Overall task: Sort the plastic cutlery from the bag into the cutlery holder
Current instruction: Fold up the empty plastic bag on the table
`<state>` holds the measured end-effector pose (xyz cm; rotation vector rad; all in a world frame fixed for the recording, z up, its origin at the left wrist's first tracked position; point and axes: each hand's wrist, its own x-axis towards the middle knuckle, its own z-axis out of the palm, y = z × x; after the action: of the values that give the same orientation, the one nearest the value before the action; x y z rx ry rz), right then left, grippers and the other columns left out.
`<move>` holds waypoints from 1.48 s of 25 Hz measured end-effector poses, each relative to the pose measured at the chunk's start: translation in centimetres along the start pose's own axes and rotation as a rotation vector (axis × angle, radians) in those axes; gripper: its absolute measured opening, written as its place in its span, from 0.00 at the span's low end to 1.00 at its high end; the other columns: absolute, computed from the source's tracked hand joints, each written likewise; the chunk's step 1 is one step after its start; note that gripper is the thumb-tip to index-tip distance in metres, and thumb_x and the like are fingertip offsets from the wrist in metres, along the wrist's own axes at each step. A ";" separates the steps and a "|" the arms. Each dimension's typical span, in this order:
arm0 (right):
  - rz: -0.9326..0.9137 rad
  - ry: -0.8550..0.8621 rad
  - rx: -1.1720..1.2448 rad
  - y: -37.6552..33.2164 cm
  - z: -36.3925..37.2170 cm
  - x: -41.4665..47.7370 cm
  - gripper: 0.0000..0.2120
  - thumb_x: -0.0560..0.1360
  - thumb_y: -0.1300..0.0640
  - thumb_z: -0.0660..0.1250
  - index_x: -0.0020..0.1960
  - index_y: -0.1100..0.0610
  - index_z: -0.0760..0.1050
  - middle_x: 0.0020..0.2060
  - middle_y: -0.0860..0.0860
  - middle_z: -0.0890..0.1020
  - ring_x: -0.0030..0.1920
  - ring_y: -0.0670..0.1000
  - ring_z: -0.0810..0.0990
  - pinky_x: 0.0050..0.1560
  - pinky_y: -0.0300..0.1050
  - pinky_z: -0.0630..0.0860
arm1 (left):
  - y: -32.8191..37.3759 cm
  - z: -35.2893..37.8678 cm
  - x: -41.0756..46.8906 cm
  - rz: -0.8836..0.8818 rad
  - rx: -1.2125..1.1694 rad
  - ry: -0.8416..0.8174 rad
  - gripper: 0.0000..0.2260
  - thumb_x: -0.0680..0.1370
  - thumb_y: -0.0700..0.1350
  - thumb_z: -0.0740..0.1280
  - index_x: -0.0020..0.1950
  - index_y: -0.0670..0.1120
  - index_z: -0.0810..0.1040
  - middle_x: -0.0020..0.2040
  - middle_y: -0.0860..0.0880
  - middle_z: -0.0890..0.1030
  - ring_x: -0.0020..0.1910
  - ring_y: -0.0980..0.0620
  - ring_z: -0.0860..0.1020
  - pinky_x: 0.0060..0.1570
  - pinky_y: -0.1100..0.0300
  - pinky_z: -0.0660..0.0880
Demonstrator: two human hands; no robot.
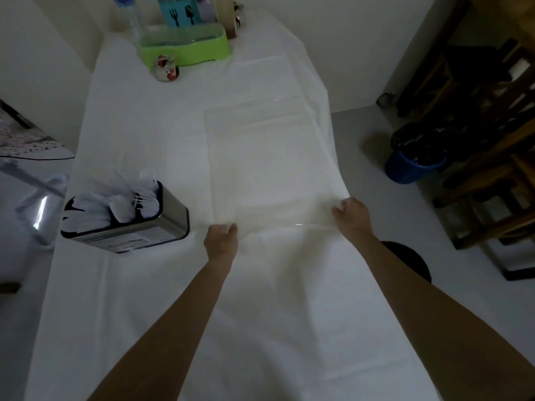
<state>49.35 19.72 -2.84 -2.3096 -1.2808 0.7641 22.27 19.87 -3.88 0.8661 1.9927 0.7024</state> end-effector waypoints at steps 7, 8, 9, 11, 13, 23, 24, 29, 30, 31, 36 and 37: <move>-0.060 0.039 0.060 2.2 -0.5 -4.3 0.11 0.78 0.58 0.60 0.54 0.66 0.72 0.45 0.64 0.81 0.47 0.63 0.79 0.47 0.50 0.73 | -2.6 -2.8 -3.5 0.377 0.058 0.040 0.11 0.77 0.42 0.67 0.52 0.35 0.74 0.33 0.49 0.73 0.35 0.50 0.72 0.30 0.74 0.67; -0.069 0.033 0.062 2.6 -0.7 -5.7 0.11 0.79 0.58 0.60 0.54 0.66 0.72 0.43 0.63 0.80 0.45 0.62 0.79 0.45 0.47 0.71 | -3.4 -3.5 -4.3 0.383 0.049 0.024 0.10 0.77 0.43 0.67 0.52 0.36 0.74 0.33 0.51 0.73 0.34 0.51 0.72 0.31 0.75 0.67; -0.082 0.031 0.065 3.0 -1.0 -7.3 0.10 0.78 0.59 0.61 0.53 0.66 0.73 0.41 0.61 0.80 0.42 0.60 0.78 0.42 0.42 0.68 | -4.4 -4.2 -5.0 0.371 0.034 0.009 0.10 0.76 0.43 0.68 0.51 0.37 0.75 0.34 0.50 0.73 0.35 0.51 0.72 0.33 0.74 0.67; -0.105 0.029 0.081 3.9 -1.2 -11.0 0.08 0.78 0.60 0.62 0.51 0.65 0.73 0.36 0.57 0.77 0.37 0.57 0.75 0.34 0.38 0.61 | -7.0 -5.5 -6.6 0.319 0.026 -0.004 0.08 0.76 0.43 0.68 0.51 0.40 0.76 0.37 0.48 0.76 0.36 0.50 0.74 0.37 0.64 0.72; -0.085 0.009 0.135 5.4 -1.0 -15.1 0.06 0.78 0.60 0.62 0.49 0.64 0.73 0.33 0.56 0.75 0.34 0.56 0.74 0.32 0.39 0.61 | -9.6 -7.3 -8.9 0.271 0.008 -0.055 0.02 0.78 0.42 0.66 0.48 0.44 0.75 0.35 0.48 0.76 0.31 0.52 0.74 0.35 0.58 0.72; 0.425 -0.315 0.640 11.9 -2.9 -26.6 0.07 0.77 0.60 0.64 0.43 0.63 0.70 0.28 0.52 0.64 0.22 0.44 0.62 0.22 0.35 0.62 | -14.9 -14.8 -12.3 0.498 0.048 -0.552 0.20 0.76 0.29 0.63 0.63 0.47 0.74 0.56 0.63 0.80 0.54 0.59 0.80 0.51 0.66 0.76; 0.446 -0.321 0.661 11.9 -3.0 -27.0 0.07 0.78 0.60 0.64 0.44 0.63 0.71 0.29 0.52 0.63 0.23 0.44 0.62 0.21 0.34 0.62 | -14.9 -14.6 -11.9 0.567 0.147 -0.557 0.23 0.73 0.28 0.65 0.62 0.49 0.75 0.56 0.67 0.78 0.55 0.62 0.78 0.51 0.67 0.75; 0.406 -0.259 0.697 10.8 -3.8 -28.3 0.06 0.78 0.62 0.64 0.55 0.60 0.71 0.29 0.53 0.68 0.22 0.43 0.66 0.23 0.35 0.66 | -12.7 -12.0 -12.5 0.969 0.442 -0.273 0.14 0.67 0.45 0.77 0.52 0.54 0.84 0.52 0.52 0.72 0.50 0.54 0.70 0.51 0.67 0.69; 0.335 -0.199 0.676 10.7 -4.0 -28.5 0.12 0.78 0.62 0.63 0.60 0.57 0.69 0.29 0.54 0.71 0.23 0.43 0.69 0.25 0.37 0.68 | -12.3 -11.7 -12.4 0.959 0.432 -0.246 0.12 0.68 0.48 0.75 0.51 0.54 0.84 0.54 0.52 0.73 0.52 0.53 0.70 0.52 0.65 0.69; 0.242 -0.149 0.611 10.5 -4.2 -28.8 0.15 0.78 0.62 0.63 0.63 0.54 0.67 0.30 0.56 0.74 0.26 0.46 0.72 0.26 0.38 0.70 | -11.9 -11.6 -12.3 0.883 0.377 -0.264 0.13 0.69 0.48 0.74 0.54 0.53 0.83 0.57 0.53 0.74 0.55 0.54 0.70 0.54 0.64 0.69; -0.246 -0.005 -0.228 9.8 -5.2 -29.6 0.29 0.74 0.35 0.54 0.64 0.54 0.74 0.61 0.56 0.75 0.58 0.56 0.76 0.55 0.49 0.73 | -13.2 -11.0 -10.8 0.975 0.056 -0.483 0.10 0.75 0.38 0.66 0.51 0.47 0.84 0.55 0.46 0.83 0.60 0.45 0.77 0.66 0.38 0.67; -0.372 0.036 -0.380 9.6 -5.2 -29.7 0.32 0.72 0.32 0.53 0.64 0.53 0.74 0.64 0.54 0.74 0.63 0.57 0.73 0.60 0.54 0.71 | -13.0 -11.0 -10.9 0.924 -0.003 -0.497 0.12 0.74 0.37 0.67 0.52 0.50 0.84 0.54 0.50 0.83 0.59 0.47 0.78 0.65 0.39 0.68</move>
<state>45.97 -11.01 3.79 -2.2349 -1.9008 0.3761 13.30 1.80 -2.85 1.7860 1.0888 0.8623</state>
